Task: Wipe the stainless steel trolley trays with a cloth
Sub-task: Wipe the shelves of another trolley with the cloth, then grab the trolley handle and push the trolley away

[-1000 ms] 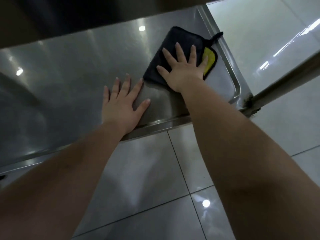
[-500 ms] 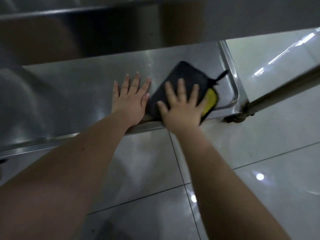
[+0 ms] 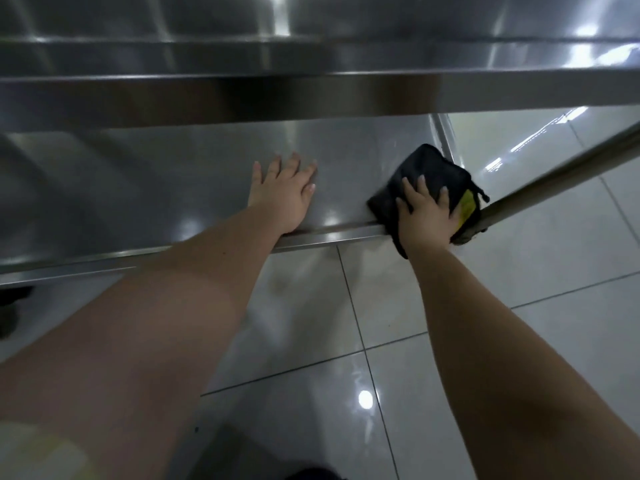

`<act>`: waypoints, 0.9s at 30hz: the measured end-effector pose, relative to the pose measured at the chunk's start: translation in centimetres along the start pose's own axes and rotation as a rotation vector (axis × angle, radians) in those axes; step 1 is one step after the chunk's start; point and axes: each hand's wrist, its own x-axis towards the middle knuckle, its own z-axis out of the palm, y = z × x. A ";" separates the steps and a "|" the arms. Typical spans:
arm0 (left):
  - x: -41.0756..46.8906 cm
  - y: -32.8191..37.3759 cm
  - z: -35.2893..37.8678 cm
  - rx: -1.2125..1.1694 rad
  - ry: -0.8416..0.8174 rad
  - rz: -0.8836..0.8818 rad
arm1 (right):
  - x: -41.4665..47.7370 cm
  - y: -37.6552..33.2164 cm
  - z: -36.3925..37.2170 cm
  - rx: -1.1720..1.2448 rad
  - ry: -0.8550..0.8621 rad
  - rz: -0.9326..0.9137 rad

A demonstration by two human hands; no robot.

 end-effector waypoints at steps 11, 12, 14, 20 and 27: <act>-14.1 -8.8 -4.3 -0.137 0.236 -0.063 | -11.9 -15.7 0.2 0.121 -0.181 -0.654; -15.2 -9.5 -5.6 -0.127 0.240 -0.074 | -12.4 -16.6 -1.0 0.158 -0.199 -0.656; -17.4 -10.6 -8.8 -0.112 0.229 -0.115 | -13.7 -18.7 -3.9 0.203 -0.288 -0.650; -25.0 -11.8 -20.2 0.028 0.037 -0.350 | -20.9 -26.7 -13.8 0.203 -0.524 -0.665; -37.9 -11.5 -32.1 -0.022 -0.105 -0.471 | -31.4 -34.1 -27.1 0.260 -0.580 -0.826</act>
